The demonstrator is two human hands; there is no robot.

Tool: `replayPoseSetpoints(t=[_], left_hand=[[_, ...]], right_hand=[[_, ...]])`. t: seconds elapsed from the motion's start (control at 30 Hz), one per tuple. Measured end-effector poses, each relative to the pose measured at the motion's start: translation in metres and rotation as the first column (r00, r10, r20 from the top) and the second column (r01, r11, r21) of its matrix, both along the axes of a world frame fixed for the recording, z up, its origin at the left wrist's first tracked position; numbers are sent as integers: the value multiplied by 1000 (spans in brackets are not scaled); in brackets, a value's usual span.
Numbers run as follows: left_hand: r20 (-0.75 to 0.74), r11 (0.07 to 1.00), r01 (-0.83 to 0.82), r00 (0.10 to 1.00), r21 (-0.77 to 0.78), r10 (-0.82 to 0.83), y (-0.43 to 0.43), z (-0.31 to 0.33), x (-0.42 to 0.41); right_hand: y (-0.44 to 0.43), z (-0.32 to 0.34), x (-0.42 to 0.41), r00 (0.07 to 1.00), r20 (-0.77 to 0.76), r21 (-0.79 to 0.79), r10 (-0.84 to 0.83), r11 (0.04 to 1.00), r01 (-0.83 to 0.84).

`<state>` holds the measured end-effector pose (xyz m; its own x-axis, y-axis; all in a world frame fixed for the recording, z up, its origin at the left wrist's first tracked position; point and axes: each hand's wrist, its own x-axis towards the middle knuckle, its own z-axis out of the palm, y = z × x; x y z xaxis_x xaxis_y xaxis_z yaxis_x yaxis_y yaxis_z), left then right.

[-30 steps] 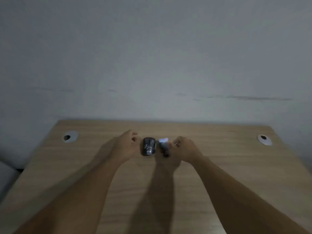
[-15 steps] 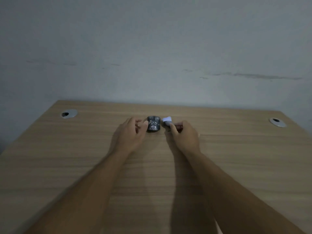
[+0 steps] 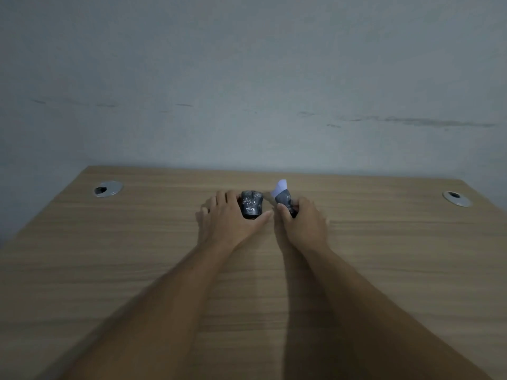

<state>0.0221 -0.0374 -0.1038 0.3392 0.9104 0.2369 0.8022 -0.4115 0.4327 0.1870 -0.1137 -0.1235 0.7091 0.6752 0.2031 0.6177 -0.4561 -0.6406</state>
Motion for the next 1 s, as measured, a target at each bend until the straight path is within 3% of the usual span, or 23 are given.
replayPoseSetpoints(t=[0.13, 0.5, 0.77, 1.0], left_hand=[[15, 1000, -3, 1000, 9, 3, 5, -1, 5], [52, 997, 79, 996, -23, -78, 59, 0, 5], [262, 995, 25, 965, -97, 1, 78, 11, 1], [527, 975, 183, 845, -129, -89, 105, 5, 11]], right_hand=[[7, 5, 3, 1000, 4, 9, -18, 1000, 18], [52, 11, 25, 996, -39, 274, 80, 959, -67], [82, 20, 21, 988, -103, 484, 119, 873, -54], [102, 25, 9, 983, 61, 528, 172, 830, -178]])
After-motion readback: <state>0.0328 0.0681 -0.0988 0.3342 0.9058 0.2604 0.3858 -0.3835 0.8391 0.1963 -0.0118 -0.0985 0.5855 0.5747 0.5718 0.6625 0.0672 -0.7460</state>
